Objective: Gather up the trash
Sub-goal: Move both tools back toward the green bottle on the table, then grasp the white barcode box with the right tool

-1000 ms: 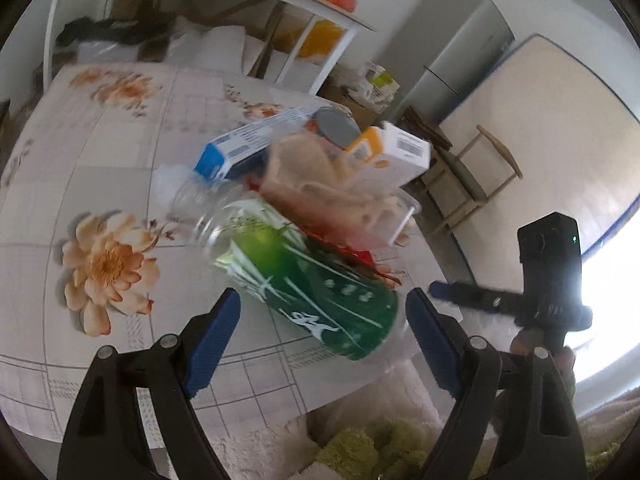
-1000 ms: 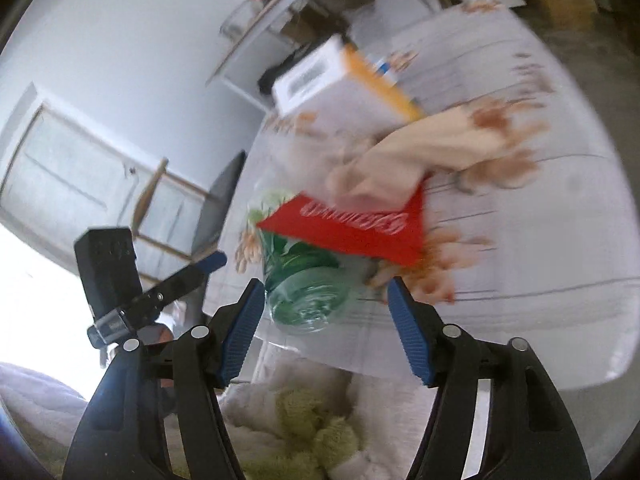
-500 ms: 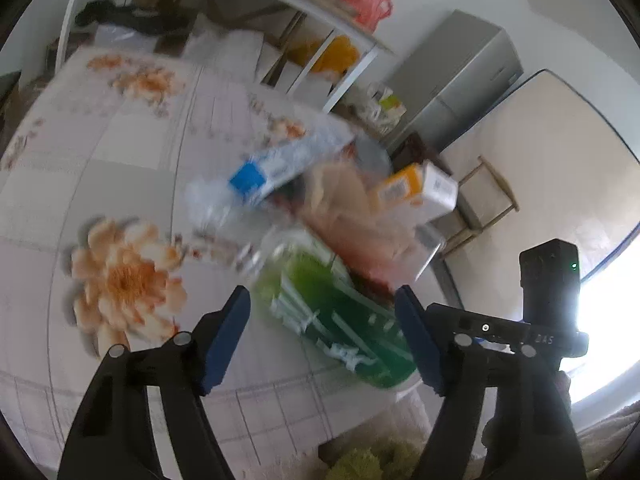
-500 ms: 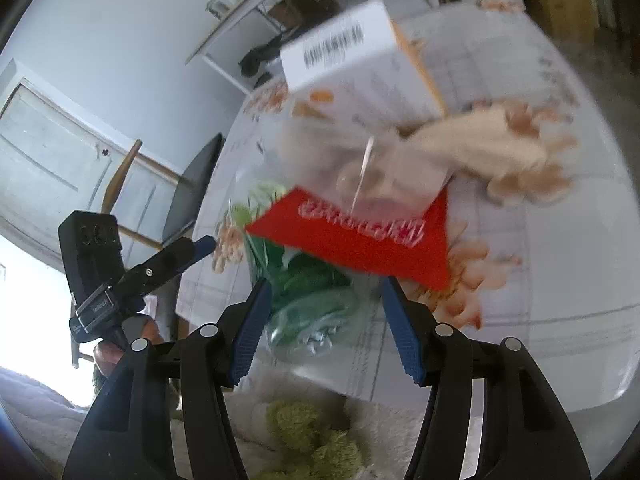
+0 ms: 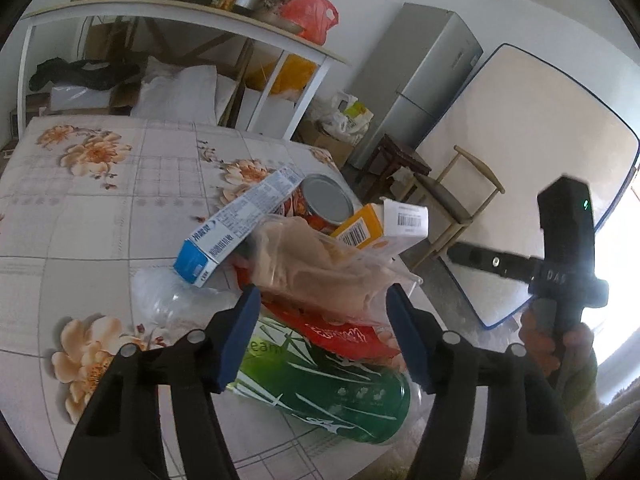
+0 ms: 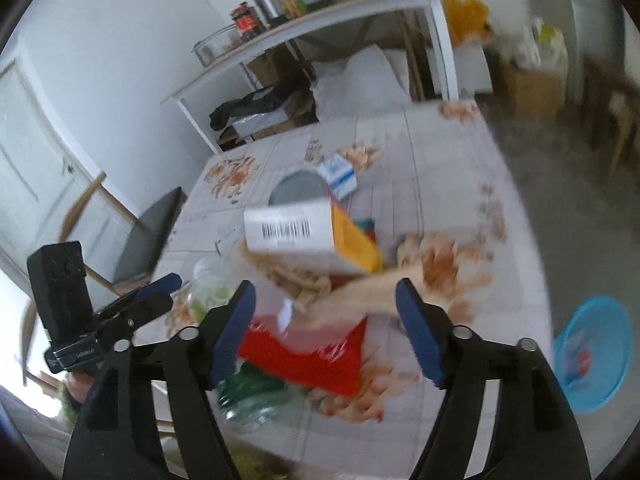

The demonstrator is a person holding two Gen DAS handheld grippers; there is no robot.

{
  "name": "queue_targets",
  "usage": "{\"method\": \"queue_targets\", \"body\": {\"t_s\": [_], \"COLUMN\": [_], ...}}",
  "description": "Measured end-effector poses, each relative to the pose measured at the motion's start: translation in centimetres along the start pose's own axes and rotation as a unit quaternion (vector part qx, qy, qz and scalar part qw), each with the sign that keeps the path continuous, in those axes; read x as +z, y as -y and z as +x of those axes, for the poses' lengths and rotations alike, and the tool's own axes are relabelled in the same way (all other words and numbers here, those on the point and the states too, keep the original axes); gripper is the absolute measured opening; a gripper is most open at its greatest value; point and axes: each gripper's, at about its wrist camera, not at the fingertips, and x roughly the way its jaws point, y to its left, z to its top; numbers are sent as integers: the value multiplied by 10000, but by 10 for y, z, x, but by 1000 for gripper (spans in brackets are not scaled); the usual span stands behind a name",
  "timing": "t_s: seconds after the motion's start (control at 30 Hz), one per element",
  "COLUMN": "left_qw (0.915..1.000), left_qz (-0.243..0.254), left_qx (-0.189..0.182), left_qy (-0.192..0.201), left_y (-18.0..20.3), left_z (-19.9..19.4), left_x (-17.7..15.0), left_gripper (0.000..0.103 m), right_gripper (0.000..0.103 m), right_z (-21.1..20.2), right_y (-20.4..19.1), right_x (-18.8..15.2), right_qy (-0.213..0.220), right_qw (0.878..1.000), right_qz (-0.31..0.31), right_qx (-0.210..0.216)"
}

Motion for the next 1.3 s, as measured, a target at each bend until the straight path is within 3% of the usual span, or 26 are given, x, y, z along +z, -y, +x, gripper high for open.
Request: {"method": "queue_targets", "body": {"t_s": [0.27,0.53,0.73,0.97,1.13,1.3], "left_qw": [10000,9997,9996,9996,9996,9996], "left_qz": [-13,-7,-56,-57,-85,-122], "left_qx": [-13,-29,-12,26,41,34], "left_qy": [-89,-246,-272,-287,-249,-249], "left_y": [0,0,0,1,2,3], "left_z": [8,14,15,15,12,12], "left_x": [1,-3,-4,-4,-5,-6], "left_gripper": [57,51,46,44,44,44], "right_gripper": [78,78,59,34,32,31], "right_z": [28,49,55,38,19,-8], "right_y": [-13,-13,-25,-33,-35,-31], "right_x": [16,33,31,23,26,28], "right_qy": [210,-144,-493,-322,-54,299], "right_qw": [9932,9711,9531,9386,9365,9456], "right_qz": [-1103,-2379,-2964,-3413,-3479,-3200], "right_qx": [-313,97,355,374,433,508]}}
